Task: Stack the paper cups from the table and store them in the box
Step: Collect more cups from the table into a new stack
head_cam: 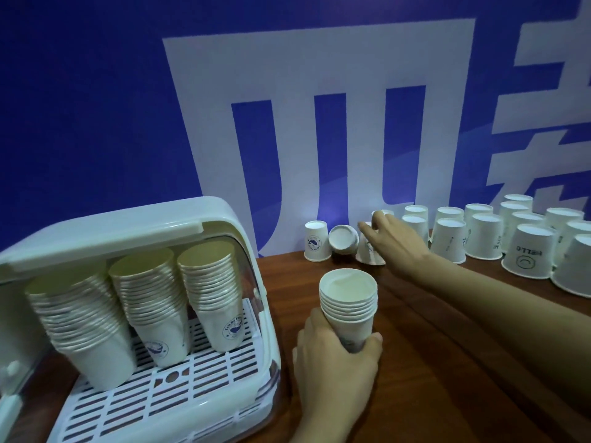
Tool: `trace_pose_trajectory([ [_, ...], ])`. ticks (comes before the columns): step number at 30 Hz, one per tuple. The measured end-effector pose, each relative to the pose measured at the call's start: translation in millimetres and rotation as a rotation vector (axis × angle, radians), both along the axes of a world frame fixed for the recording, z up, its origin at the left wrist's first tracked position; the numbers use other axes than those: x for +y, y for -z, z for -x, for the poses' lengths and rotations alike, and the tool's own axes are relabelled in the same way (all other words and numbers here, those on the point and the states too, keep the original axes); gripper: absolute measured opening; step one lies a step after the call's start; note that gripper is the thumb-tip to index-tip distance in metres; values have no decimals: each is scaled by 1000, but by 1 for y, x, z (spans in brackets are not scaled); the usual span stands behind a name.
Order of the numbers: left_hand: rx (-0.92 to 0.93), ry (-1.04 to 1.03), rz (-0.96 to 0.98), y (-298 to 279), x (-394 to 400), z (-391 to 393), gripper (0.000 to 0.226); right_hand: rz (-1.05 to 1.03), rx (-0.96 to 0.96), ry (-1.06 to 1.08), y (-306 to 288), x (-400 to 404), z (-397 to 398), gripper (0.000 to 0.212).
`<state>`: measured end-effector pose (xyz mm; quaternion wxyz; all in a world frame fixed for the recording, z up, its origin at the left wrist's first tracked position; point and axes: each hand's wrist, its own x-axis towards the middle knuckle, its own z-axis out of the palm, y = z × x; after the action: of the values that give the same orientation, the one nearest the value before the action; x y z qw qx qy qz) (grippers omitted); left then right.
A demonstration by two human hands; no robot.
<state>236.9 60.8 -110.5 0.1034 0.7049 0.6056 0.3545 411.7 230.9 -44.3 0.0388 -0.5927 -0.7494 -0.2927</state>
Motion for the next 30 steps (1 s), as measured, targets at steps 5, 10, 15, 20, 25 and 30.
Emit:
trace_pose_trajectory([
  [5,-253,-92,85,0,-2,5,54,65,12,17,16,-19,-32,39],
  [10,-310,-86,113,-2,-2,7,57,26,237,-78,15,-16,-34,56],
  [15,-324,-77,125,0,1,5,63,51,-169,-63,5,8,-18,91],
  [20,-316,-76,133,-2,5,6,71,62,-442,59,-2,25,-13,89],
  [25,-313,-84,128,-2,3,6,60,-52,-435,20,-12,-7,-30,57],
  [30,-284,-84,113,-5,-1,7,57,-270,202,-47,-11,-57,-54,52],
])
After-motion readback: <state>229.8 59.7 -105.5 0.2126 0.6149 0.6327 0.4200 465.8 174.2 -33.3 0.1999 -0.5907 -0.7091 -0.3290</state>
